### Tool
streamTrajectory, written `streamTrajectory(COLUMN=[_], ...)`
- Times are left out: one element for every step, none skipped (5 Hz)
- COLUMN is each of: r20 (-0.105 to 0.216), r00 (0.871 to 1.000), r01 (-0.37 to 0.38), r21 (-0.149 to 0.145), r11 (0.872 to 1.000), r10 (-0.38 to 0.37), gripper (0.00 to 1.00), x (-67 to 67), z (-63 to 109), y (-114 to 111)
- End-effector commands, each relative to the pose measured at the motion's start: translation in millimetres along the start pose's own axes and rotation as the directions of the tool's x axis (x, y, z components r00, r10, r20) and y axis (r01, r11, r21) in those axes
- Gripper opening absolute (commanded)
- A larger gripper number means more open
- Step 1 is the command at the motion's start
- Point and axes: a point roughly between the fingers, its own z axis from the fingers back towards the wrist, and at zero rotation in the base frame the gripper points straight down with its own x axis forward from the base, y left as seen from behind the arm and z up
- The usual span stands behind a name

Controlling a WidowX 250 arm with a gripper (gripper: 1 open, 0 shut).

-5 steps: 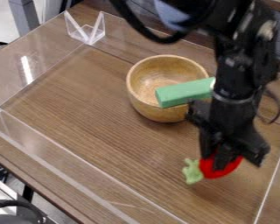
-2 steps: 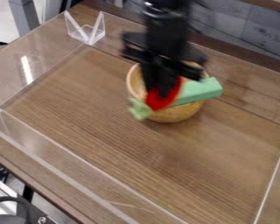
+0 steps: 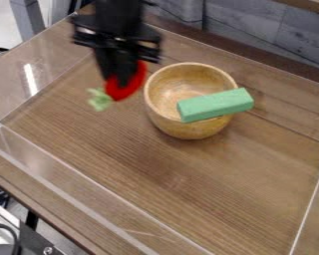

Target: Move the red fruit to the right

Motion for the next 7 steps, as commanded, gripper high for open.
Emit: streamTrajectory(r20=[0.029, 0.027, 0.022, 0.016, 0.008, 0.000, -0.008], r00=[0.997, 0.994, 0.997, 0.999, 1.000, 0.998, 0.996], r01=[0.075, 0.102, 0.070, 0.042, -0.019, -0.067, -0.087], r21=[0.016, 0.028, 0.036, 0.045, 0.057, 0.071, 0.081], r11=[0.997, 0.994, 0.997, 0.998, 0.998, 0.995, 0.993], r10=[-0.076, -0.103, -0.070, -0.042, 0.018, 0.067, 0.088], gripper=[0.00, 0.00, 0.00, 0.00, 0.00, 0.00, 0.00], x=[13.6, 28.0, 35.8, 41.1, 49.5, 56.1, 58.1], z=[-6.8, -23.9, -33.4, -42.2, -47.3, -52.4, -53.8], y=[35, 58, 69, 79, 85, 89, 95])
